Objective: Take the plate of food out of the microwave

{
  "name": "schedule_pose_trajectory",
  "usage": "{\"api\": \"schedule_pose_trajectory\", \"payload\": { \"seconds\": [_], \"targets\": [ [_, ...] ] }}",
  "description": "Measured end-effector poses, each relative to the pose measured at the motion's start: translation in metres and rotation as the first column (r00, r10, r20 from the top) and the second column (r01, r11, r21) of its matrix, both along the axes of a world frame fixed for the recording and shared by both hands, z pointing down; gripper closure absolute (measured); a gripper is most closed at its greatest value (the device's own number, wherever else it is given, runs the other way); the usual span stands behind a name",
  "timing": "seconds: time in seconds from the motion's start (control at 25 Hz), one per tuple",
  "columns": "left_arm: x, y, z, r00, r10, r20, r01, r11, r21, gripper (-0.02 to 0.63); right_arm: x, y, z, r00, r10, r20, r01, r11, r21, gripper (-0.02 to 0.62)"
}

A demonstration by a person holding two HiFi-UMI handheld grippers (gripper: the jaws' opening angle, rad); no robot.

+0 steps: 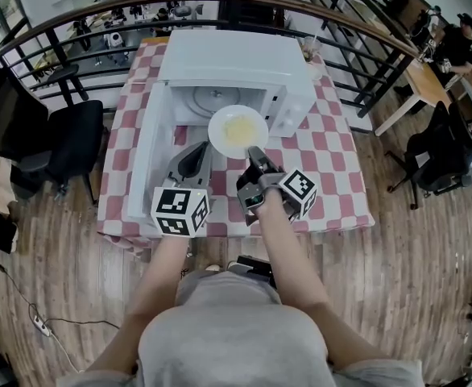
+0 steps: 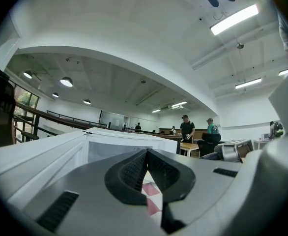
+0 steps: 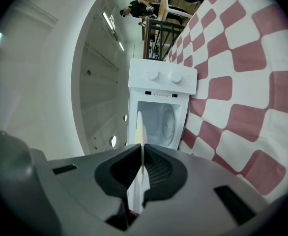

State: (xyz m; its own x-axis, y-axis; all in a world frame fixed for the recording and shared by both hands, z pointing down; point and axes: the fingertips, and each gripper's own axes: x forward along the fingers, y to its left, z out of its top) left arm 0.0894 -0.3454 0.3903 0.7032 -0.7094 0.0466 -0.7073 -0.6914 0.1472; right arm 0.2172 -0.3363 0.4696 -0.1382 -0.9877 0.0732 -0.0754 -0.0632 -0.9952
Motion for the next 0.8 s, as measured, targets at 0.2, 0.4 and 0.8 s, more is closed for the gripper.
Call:
{"api": "schedule_pose_trajectory", "payload": {
  "seconds": [0.2, 0.4, 0.8],
  "targets": [
    [0.007, 0.006, -0.007, 1.0, -0.015, 0.008, 0.015, 1.0, 0.019, 0.603, 0.003, 0.012, -0.008, 0.998, -0.039, -0.045, 0.039, 0.999, -0.009, 0.56],
    [0.012, 0.012, -0.012, 0.999, -0.033, 0.002, 0.033, 0.999, 0.023, 0.603, 0.007, 0.022, -0.019, 0.997, -0.042, -0.061, 0.042, 0.999, 0.008, 0.56],
    [0.018, 0.029, -0.016, 0.999, -0.05, -0.003, 0.05, 0.998, 0.027, 0.603, 0.014, 0.046, -0.036, 0.998, 0.006, -0.057, -0.004, 0.999, 0.048, 0.56]
  ]
}}
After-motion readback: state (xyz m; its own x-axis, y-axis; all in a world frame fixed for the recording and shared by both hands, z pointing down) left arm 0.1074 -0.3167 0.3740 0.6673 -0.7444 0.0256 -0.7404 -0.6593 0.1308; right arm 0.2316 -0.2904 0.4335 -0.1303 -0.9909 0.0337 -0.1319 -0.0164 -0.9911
